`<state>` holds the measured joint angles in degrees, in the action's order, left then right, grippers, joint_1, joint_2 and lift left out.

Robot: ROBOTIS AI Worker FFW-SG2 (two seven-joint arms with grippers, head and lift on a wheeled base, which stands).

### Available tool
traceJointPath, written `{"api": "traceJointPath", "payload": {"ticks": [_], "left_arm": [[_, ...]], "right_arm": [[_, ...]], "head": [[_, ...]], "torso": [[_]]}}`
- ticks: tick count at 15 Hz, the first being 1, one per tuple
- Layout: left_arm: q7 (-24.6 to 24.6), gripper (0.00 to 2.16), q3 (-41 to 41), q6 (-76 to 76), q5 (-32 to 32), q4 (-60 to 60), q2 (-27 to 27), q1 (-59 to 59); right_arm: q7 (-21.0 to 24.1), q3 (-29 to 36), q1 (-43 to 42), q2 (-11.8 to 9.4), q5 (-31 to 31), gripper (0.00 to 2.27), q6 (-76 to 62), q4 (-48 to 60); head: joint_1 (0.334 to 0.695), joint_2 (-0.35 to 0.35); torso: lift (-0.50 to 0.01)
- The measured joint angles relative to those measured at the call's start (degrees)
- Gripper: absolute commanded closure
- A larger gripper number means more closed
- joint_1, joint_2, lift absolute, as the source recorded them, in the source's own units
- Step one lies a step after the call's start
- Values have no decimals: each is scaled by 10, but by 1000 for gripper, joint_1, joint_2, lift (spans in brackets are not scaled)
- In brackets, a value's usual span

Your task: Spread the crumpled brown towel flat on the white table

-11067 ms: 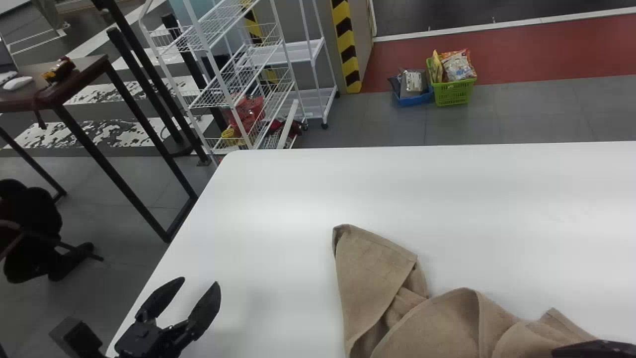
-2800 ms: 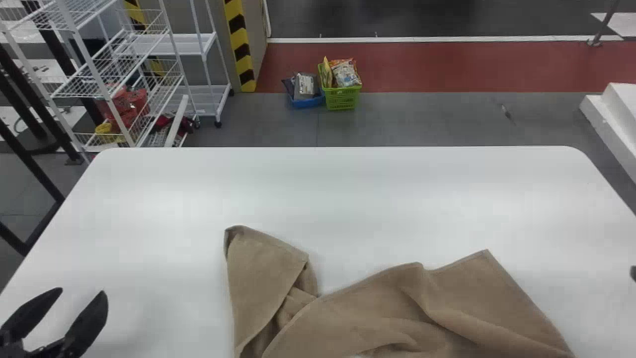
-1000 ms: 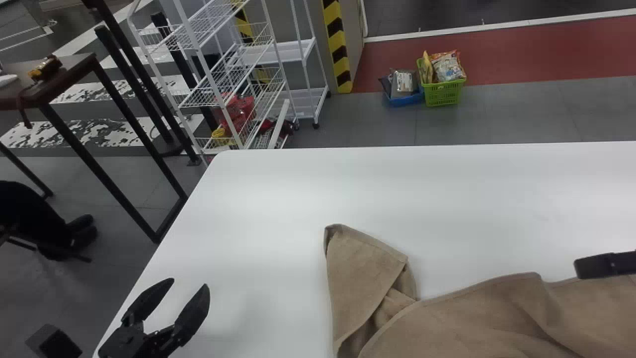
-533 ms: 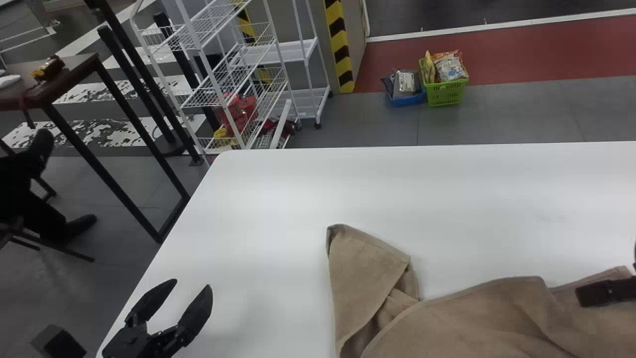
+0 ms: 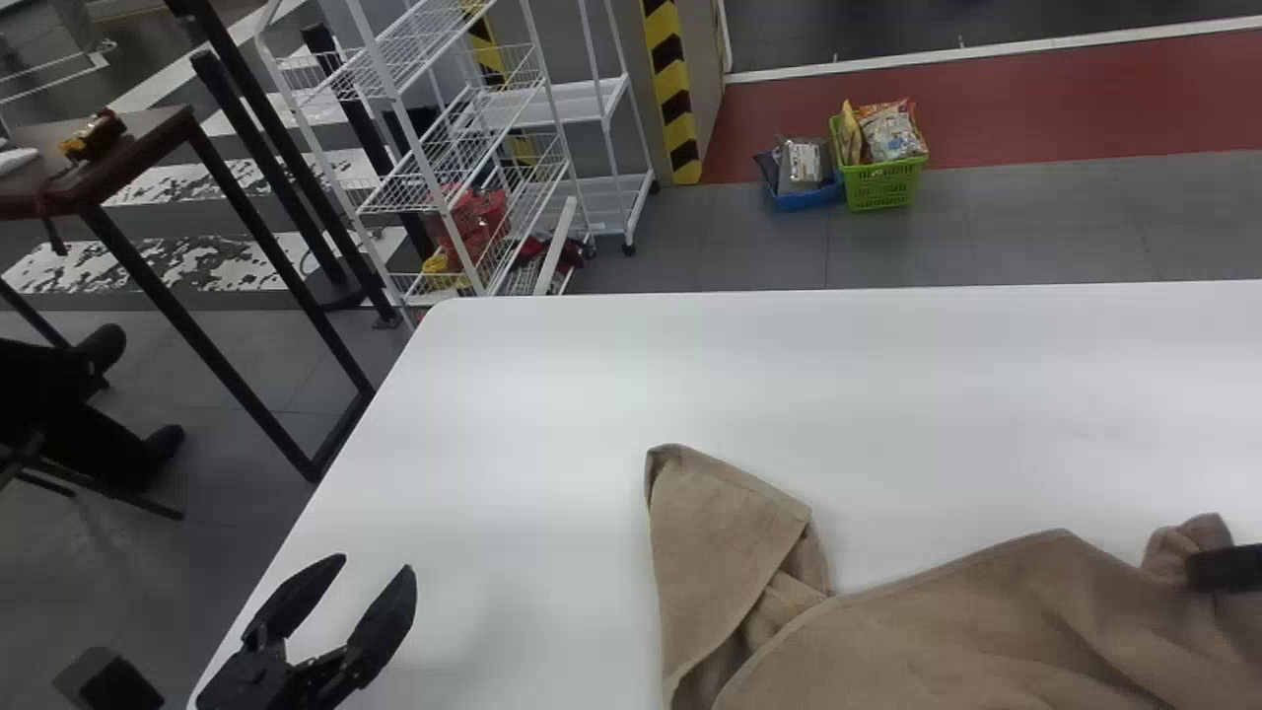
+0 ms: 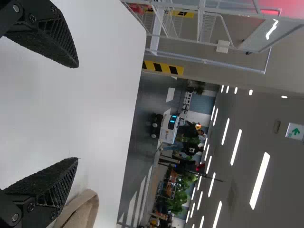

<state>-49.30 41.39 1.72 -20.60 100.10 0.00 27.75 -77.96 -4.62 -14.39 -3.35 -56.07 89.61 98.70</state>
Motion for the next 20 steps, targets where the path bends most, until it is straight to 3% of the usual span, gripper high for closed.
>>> {"api": "traceJointPath", "payload": {"ticks": [4,8,12,14,17,20], "left_arm": [[-7,124,-2,0,1,2,0,-1],[-23,124,-6,7,9,8,0,-2],[-37,124,-13,22,25,12,0,-4],[-37,124,-13,29,31,13,0,-6],[-39,124,-15,32,37,13,0,-9],[-40,124,-17,32,44,13,0,-9]], "right_arm": [[0,88,31,-2,83,1710,0,121],[0,164,76,-16,105,1710,0,255],[0,274,109,-48,170,1710,0,307],[0,318,144,-64,222,1710,-4,317],[0,326,239,-66,274,1710,-152,347],[0,286,332,-66,263,1710,-348,378]], "head": [[695,284],[695,219],[695,87],[695,62],[695,73],[695,130]], "torso": [[-123],[-123],[-123],[-123],[-123],[-123]]}}
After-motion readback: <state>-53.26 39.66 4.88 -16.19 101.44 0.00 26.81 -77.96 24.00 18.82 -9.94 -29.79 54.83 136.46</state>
